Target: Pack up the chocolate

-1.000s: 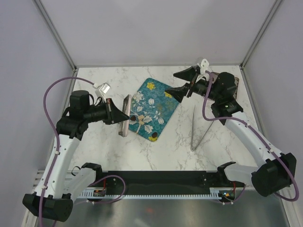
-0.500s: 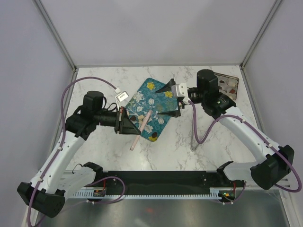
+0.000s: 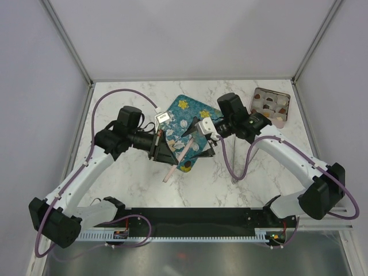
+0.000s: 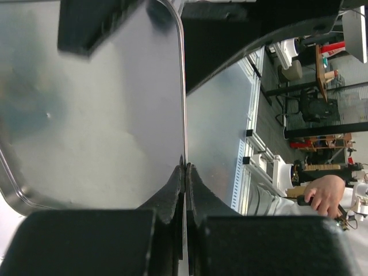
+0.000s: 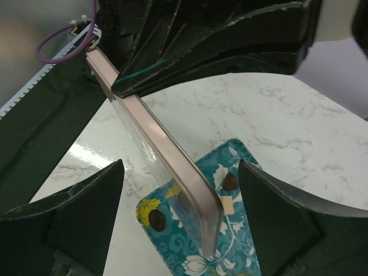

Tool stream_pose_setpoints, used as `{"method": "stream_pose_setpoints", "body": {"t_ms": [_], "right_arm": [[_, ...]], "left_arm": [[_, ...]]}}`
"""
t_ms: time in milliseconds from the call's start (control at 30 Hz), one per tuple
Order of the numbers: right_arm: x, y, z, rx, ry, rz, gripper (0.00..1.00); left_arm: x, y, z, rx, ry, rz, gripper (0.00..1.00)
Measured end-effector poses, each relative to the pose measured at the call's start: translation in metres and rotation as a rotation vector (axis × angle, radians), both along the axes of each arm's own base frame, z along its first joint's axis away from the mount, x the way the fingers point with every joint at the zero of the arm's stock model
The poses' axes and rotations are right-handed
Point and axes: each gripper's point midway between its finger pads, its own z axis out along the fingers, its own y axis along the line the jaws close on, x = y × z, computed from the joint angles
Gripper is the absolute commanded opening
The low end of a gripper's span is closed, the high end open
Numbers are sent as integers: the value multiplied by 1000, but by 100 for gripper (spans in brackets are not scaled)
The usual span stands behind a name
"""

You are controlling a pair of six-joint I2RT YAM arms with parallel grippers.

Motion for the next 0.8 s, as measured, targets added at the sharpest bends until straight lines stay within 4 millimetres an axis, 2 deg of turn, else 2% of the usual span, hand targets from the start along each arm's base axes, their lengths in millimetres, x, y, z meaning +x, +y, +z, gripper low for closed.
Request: {"method": "stream_pose_setpoints", "body": {"t_ms": [133,167,267,367,400,433,467,500,567,600,700,800], "right_arm": [[-13,4,-18,-57,22,41,83],[-14,4,-21,-68,26,43,68],[-11,4,-24,-84,26,39,36],[-13,1,-29,-109,55,36,17],[-18,-2,-31,-122,86,42,4],[-22,-4,-33,-136,108,45,0],[-24,-6,-35,-147,126,45,0],[-23,-7,-35,-146,126,43,0],[-22,-6,-33,-142,139,32,0],[-20,-5,-31,-136,148,24,0],[-12,5,-20,-114,192,-23,0],[5,16,-6,-96,271,-132,0]], "left_arm": [[2,-4,1,-9,-2,-27,2],[2,-4,2,-10,-5,-29,2],[2,-5,4,-13,-15,-36,2],[2,-5,4,-13,-25,-39,2],[5,-3,4,-11,-30,-27,2],[9,-2,4,-4,-39,-9,2],[11,-1,5,2,-43,1,3],[13,-1,7,9,-48,11,14],[18,-1,11,27,-68,38,27],[25,-2,16,39,-86,68,40],[53,-3,39,70,-165,192,58],[87,7,70,98,-265,376,64]]}}
